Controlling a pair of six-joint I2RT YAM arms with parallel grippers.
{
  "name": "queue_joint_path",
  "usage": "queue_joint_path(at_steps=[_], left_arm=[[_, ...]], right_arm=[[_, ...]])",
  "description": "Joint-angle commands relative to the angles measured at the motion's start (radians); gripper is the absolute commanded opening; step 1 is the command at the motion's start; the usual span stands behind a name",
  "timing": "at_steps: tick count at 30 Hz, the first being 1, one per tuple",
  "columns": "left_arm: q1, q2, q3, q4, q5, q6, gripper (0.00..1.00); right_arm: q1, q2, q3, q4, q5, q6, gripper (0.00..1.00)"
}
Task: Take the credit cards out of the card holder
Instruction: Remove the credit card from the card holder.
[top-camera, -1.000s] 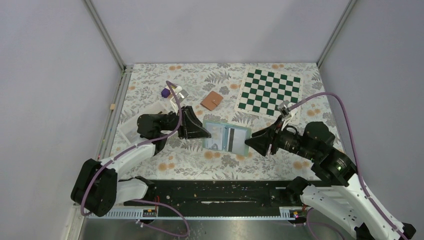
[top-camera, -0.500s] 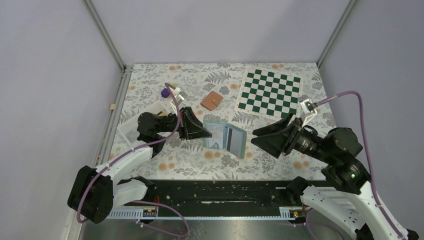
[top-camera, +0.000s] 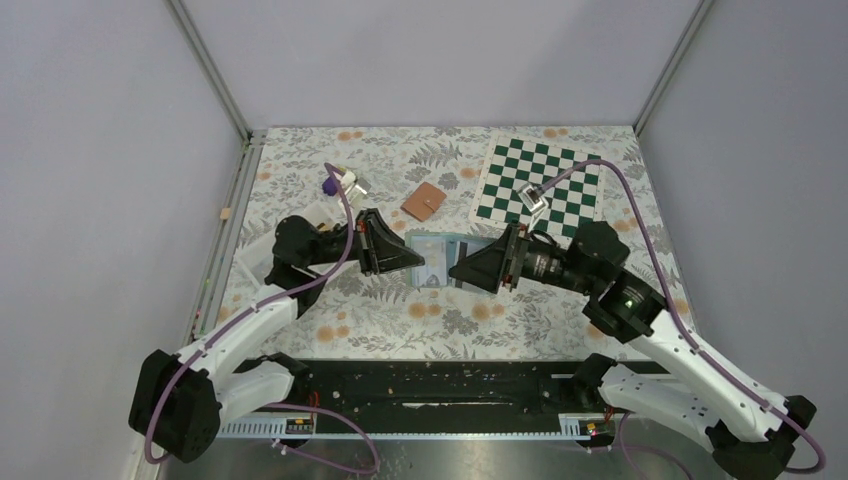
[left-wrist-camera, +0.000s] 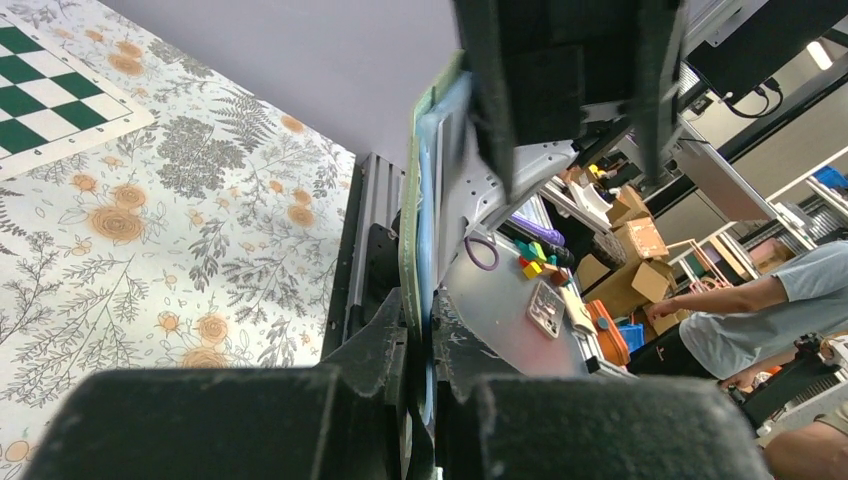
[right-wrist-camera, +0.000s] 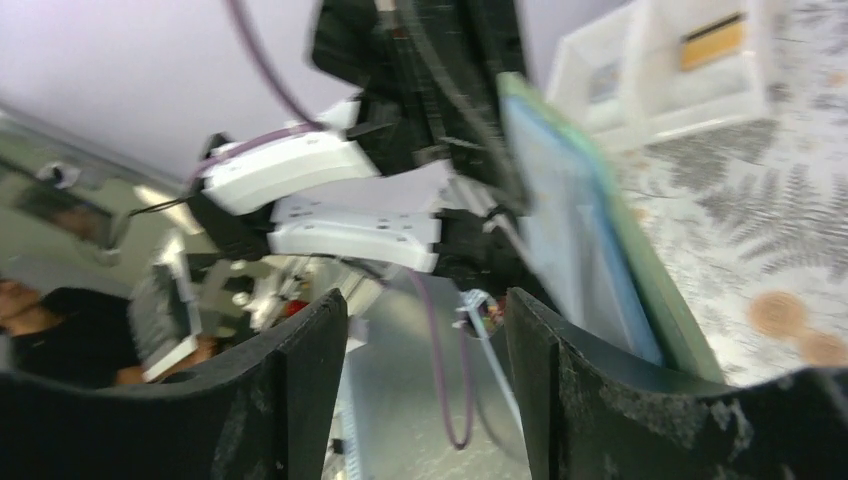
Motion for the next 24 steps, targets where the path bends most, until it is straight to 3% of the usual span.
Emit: queue_joint_path(at_steps=[1, 7, 10, 15, 20, 24], left_arm=[[0.002, -0.036, 0.054, 0.037, -0.019, -0.007, 0.00], [0.001, -0.057, 0.070, -0.002, -0.035, -0.014, 0.00], [0.002, -0.074, 0.092, -0.130, -0.072, 0.051, 0.00], [0.002, -0.099, 0.093, -0.124, -0.072, 0.031, 0.00], [0.001, -0.116, 0.091, -0.122, -0.069, 0.014, 0.00], [0.000, -0.129, 0.078, -0.095, -0.069, -0.015, 0.00]], right_arm=[[0.008, 0.037, 0.029, -0.108, 0.150, -0.160, 0.66], [0.009, 0.021, 0.065, -0.240, 0.253, -0.277, 0.65], [0.008, -0.041, 0.086, -0.307, 0.338, -0.326, 0.73], [0.008, -0.104, 0.081, -0.373, 0.472, -0.406, 0.83], [0.008, -0.060, 0.065, -0.302, 0.310, -0.375, 0.86], [0.008, -0.041, 0.017, -0.198, 0.225, -0.320, 0.78]])
